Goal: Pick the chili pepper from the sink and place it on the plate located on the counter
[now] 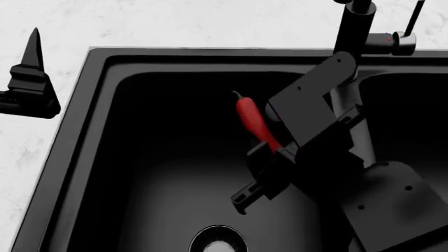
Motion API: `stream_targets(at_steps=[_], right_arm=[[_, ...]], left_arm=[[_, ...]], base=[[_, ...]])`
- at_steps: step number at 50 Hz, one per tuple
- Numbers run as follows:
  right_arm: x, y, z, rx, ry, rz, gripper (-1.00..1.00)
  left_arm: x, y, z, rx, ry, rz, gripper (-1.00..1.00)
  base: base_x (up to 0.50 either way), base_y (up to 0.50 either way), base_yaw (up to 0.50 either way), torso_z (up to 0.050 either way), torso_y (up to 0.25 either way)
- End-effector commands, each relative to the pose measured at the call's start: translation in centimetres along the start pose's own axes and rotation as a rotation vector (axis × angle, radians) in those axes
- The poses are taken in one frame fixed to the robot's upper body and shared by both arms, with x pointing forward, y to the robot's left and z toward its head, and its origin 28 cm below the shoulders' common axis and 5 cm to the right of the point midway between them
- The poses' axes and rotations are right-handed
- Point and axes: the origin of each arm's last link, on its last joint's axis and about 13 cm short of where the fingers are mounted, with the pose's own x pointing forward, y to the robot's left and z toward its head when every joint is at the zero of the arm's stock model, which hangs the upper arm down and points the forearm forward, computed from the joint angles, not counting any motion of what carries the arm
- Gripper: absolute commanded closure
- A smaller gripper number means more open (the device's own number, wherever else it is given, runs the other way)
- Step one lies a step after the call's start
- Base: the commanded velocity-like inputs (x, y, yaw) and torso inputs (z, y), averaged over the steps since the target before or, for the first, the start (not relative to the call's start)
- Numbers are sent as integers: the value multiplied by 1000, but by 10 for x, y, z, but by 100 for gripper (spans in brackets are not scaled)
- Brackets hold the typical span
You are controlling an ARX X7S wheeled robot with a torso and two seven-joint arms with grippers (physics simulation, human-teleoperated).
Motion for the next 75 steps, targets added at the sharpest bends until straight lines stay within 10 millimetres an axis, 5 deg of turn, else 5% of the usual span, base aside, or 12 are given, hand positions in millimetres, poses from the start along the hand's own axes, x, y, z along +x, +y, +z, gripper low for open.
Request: stream_targets(at_steps=[1,30,62,75], right_arm=[[-2,1,4,-12,-4,2,100],[-7,2,8,-27,-13,7,100],[-21,0,-2,15,-33,-72,100],[-35,-4,-6,29,-58,-195,100]], left_arm=[[-4,0,-2,5,10,-6,-100],[-7,1,2,18,-18,-4,-100],[-9,3,5,19,-37,3,-100],[-10,3,4,18,-42,9,-100]], base=[[-445,0,0,0,-15],[-211,-39,0,0,0],[1,0,0,-12,245],[0,0,0,-3,34]])
